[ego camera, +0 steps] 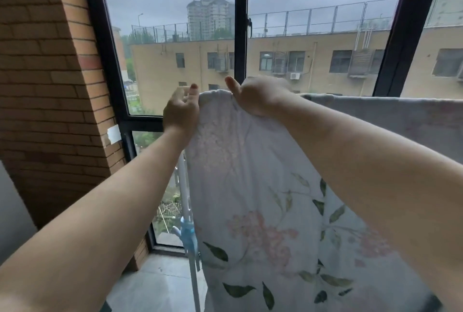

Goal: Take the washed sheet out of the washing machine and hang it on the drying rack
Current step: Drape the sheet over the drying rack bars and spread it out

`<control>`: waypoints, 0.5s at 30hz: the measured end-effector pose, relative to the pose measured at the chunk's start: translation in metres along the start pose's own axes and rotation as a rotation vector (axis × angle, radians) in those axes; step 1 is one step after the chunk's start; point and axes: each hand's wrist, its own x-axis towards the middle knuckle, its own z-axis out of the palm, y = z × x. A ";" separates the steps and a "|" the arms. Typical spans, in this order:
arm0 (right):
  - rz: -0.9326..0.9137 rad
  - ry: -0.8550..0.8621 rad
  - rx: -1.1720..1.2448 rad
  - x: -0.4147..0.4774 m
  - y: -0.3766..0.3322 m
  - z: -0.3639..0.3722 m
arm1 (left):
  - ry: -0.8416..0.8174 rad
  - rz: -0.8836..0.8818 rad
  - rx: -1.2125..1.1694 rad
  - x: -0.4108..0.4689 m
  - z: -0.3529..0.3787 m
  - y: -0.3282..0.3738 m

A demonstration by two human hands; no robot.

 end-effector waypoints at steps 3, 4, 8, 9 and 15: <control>0.062 0.066 -0.036 -0.013 -0.005 0.002 | -0.047 0.009 -0.019 0.007 -0.009 -0.007; 0.094 0.066 -0.043 -0.014 -0.007 0.003 | -0.054 0.007 -0.026 0.013 -0.013 -0.007; 0.242 0.060 -0.085 -0.025 -0.013 0.003 | -0.172 0.073 0.150 0.023 -0.025 -0.008; 0.280 0.053 -0.099 -0.029 -0.018 0.002 | -0.214 0.084 0.158 0.026 -0.029 -0.010; 0.497 0.006 -0.100 -0.039 -0.038 0.000 | -0.334 0.076 0.110 0.037 -0.037 -0.014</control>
